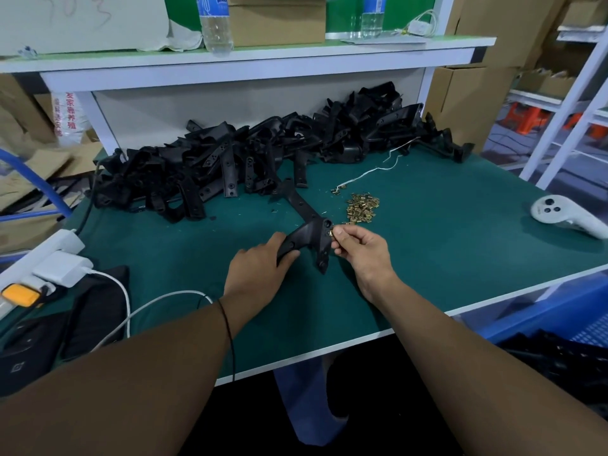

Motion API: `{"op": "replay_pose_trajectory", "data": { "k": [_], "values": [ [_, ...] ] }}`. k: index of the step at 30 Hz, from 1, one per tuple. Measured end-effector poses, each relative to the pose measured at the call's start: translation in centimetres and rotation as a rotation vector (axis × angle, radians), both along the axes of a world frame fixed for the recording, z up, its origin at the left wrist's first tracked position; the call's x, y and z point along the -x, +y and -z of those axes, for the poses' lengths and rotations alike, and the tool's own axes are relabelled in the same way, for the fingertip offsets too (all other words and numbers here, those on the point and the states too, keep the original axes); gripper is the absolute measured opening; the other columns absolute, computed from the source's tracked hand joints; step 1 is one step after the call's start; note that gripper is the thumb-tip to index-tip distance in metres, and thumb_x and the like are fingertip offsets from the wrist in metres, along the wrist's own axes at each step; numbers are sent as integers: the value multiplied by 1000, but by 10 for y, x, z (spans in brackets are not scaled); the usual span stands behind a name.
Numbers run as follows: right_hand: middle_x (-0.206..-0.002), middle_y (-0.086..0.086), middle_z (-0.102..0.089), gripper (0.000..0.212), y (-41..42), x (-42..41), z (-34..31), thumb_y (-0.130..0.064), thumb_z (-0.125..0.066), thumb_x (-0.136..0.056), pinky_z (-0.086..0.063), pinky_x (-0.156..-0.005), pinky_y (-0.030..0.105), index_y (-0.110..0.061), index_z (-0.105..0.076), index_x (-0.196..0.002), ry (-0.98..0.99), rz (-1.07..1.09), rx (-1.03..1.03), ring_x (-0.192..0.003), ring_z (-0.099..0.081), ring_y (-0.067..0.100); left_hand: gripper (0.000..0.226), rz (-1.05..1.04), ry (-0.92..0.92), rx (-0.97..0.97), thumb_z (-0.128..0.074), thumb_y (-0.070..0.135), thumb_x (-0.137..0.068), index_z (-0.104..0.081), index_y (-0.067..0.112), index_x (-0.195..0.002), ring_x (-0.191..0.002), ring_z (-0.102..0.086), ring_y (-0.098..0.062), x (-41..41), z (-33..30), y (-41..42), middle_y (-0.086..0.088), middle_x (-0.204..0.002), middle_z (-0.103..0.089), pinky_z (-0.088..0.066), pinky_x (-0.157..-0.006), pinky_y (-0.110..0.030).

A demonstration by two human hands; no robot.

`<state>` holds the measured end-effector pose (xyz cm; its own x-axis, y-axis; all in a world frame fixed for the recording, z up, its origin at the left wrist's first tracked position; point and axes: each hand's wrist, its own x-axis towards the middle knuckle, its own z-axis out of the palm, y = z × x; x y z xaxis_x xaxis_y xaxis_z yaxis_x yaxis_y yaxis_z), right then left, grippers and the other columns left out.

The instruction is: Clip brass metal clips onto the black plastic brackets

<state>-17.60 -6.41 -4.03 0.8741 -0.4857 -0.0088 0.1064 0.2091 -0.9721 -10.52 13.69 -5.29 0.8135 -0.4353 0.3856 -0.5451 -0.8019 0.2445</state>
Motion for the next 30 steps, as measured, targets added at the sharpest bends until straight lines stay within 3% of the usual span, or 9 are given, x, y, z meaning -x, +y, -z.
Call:
{"op": "replay_pose_trajectory", "data": {
  "k": [3,7,11,15,19,21,23,26,30],
  "values": [
    [-75,-3,-74,5,5,-2,-1,-9,-74,-95,-57,-73,20,-8,-79,-97,23,39,25,-68,-63,7,32,-8,-14,-21,-39,60,-103,-45,30,-112,-50,-39,-8,2,-2,-1,13,-61,-43,-34,-56,-33],
    [-73,-12,-74,6,25,-6,3,-19,-74,-97,-53,-71,13,-19,-81,-96,26,146,61,-65,-61,-2,34,-40,-6,-56,-38,57,-105,-46,25,-112,-58,-52,-21,3,-5,-2,2,-74,-56,-36,-55,-34],
    [-90,-14,-77,20,31,-2,6,-28,-60,-106,-56,-85,19,-27,-80,-108,28,117,197,-84,-68,0,34,-44,35,-32,-39,55,-105,-47,23,-113,-66,-54,-24,3,-5,-2,1,-85,-56,-40,-58,-36],
    [-110,8,-74,17,-17,3,2,-6,-61,-100,-50,-101,33,-9,-76,-108,167,331,704,-105,-67,24,37,-77,75,-36,-38,57,-105,-48,23,-113,-69,-58,-24,1,-7,-3,4,-86,-55,-43,-59,-35],
    [-115,14,-62,33,-62,0,2,-28,-71,-98,-42,-95,27,-8,-71,-124,371,258,932,-110,-60,29,37,-90,98,-35,-38,58,-104,-47,23,-111,-68,-58,-22,1,-9,-5,2,-86,-59,-50,-62,-38],
    [-119,15,-58,39,-65,-8,5,-35,-67,-101,-44,-98,33,-10,-67,-132,392,176,996,-114,-55,31,38,-94,98,-38,-38,59,-104,-48,24,-111,-68,-59,-23,0,-9,-5,1,-86,-60,-53,-65,-40],
    [-116,14,-54,33,-64,-14,7,-33,-65,-102,-46,-101,40,-11,-68,-126,370,130,1076,-116,-52,35,39,-87,90,-44,-37,60,-104,-49,24,-113,-69,-59,-24,1,-10,-6,0,-88,-61,-52,-65,-39],
    [-107,8,-50,15,-63,-15,10,-24,-69,-99,-46,-95,37,-12,-69,-107,337,132,1096,-111,-51,32,42,-83,63,-73,-35,61,-104,-52,25,-117,-68,-59,-23,1,-9,-6,0,-89,-62,-48,-62,-36],
    [-103,3,-53,9,-63,-10,7,-20,-70,-98,-46,-90,36,-15,-64,-97,338,126,1058,-102,-53,26,43,-66,51,-38,-37,61,-103,-54,24,-115,-63,-50,-20,-3,-4,-6,2,-85,-59,-38,-58,-33]
  ]
}}
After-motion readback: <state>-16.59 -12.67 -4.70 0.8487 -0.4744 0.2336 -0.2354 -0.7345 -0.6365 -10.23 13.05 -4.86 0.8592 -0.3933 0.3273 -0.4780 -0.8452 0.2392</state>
